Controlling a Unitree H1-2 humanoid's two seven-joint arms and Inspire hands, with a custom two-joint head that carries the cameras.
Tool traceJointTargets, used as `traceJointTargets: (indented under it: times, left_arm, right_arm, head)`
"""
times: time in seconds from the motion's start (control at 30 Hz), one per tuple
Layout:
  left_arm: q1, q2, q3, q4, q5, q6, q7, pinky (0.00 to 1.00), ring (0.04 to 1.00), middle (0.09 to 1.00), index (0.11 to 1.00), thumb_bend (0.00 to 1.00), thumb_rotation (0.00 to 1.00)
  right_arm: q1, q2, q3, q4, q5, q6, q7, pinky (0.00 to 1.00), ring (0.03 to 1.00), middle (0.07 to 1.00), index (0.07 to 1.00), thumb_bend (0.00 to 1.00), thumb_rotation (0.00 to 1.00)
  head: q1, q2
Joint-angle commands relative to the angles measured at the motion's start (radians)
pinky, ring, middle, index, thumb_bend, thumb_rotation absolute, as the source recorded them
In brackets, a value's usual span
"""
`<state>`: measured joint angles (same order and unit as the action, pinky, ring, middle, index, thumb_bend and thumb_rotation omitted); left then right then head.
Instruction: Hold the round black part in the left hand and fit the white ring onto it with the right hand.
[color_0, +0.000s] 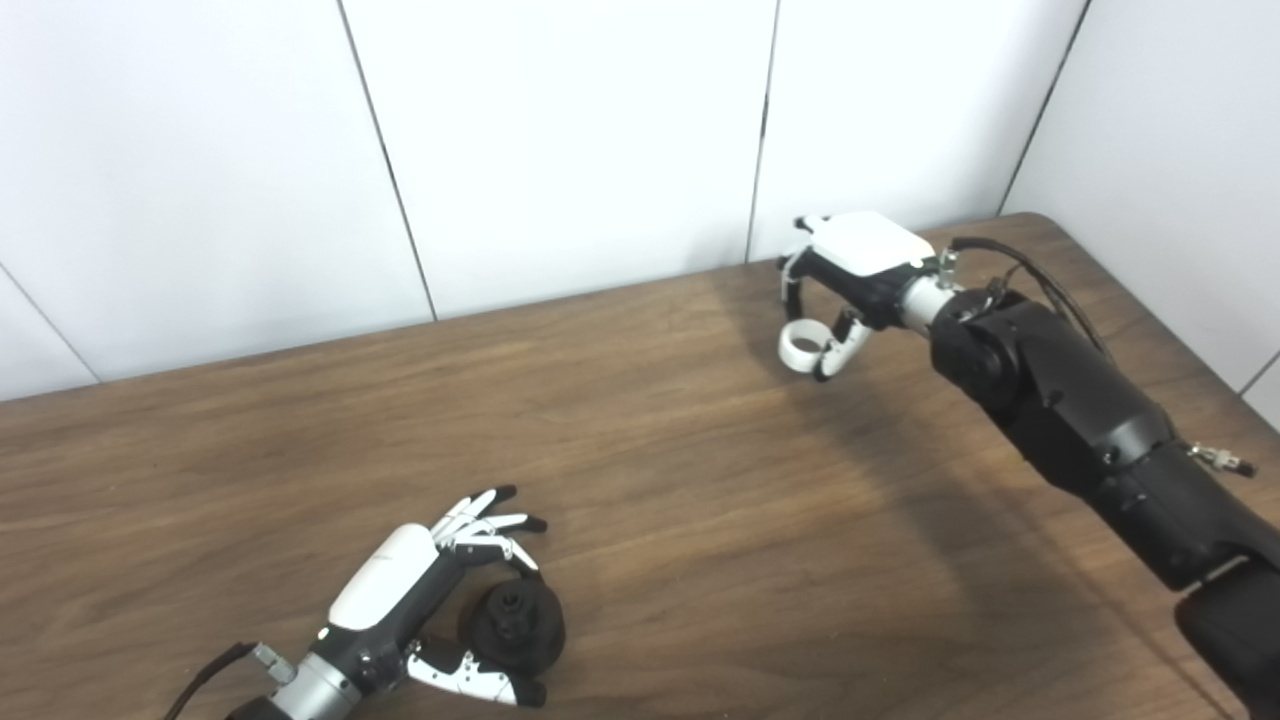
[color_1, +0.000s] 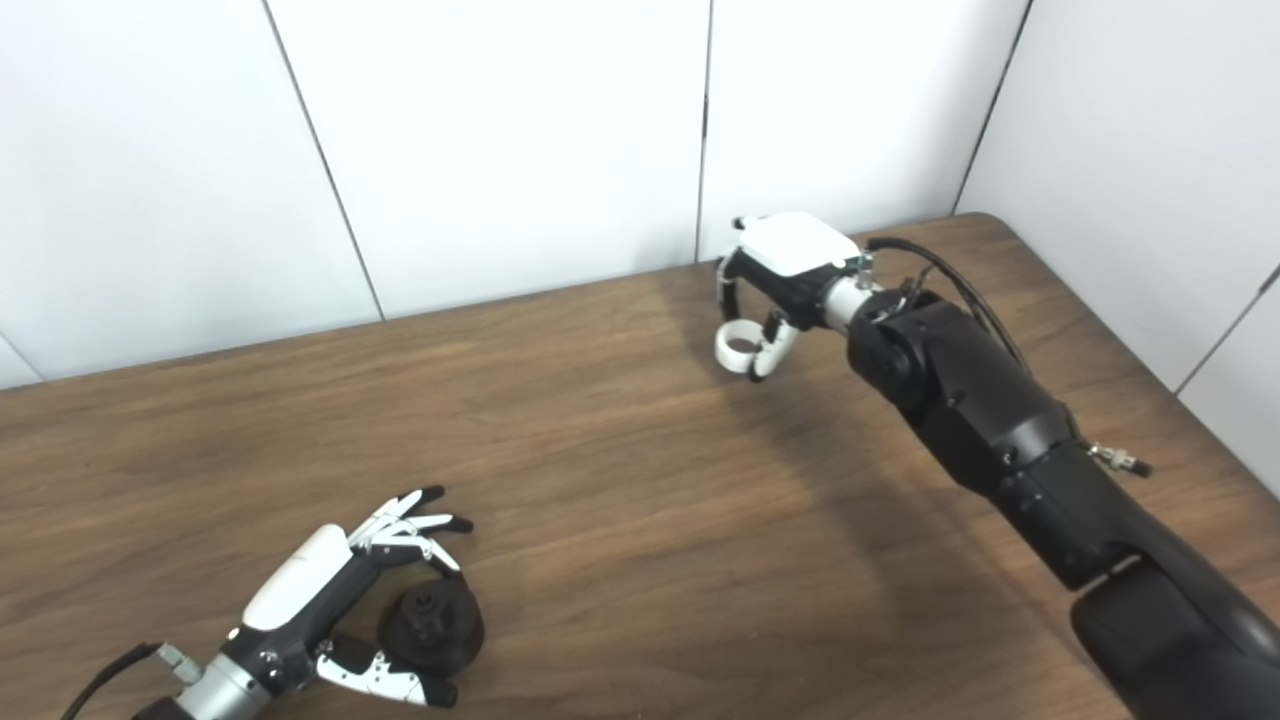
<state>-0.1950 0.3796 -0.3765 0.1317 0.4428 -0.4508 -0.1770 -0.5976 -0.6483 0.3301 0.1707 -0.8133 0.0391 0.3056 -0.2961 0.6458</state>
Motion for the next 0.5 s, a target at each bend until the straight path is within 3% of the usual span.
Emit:
traceJointTargets:
  times: [0.0,0.13,0.47]
  left_arm:
    - [-0.034,0.001,0.009,-0.008,0.001,-0.018,0.023,1.0,0.989,0.846,0.482,0.52,0.05]
    - [-0.034,-0.004,0.004,-0.003,-0.001,-0.019,0.033,1.0,0.99,0.846,0.482,0.52,0.05]
    - [-0.02,-0.034,0.024,0.0,0.025,-0.014,0.017,1.0,0.99,0.847,0.482,0.52,0.05]
  right_arm:
    - [-0.055,-0.01,-0.013,-0.062,0.009,-0.03,-0.001,1.0,1.0,0.886,0.484,0.53,0.14]
    - [-0.041,0.018,-0.015,-0.146,0.042,-0.064,0.031,1.0,1.0,0.906,0.483,0.53,0.14]
    - [-0.007,0.137,-0.008,-0.37,0.135,-0.071,0.119,1.0,1.0,0.915,0.483,0.53,0.14]
  head:
    - [0.001,0.0]
    - [0.008,0.003]
    - [0.034,0.01]
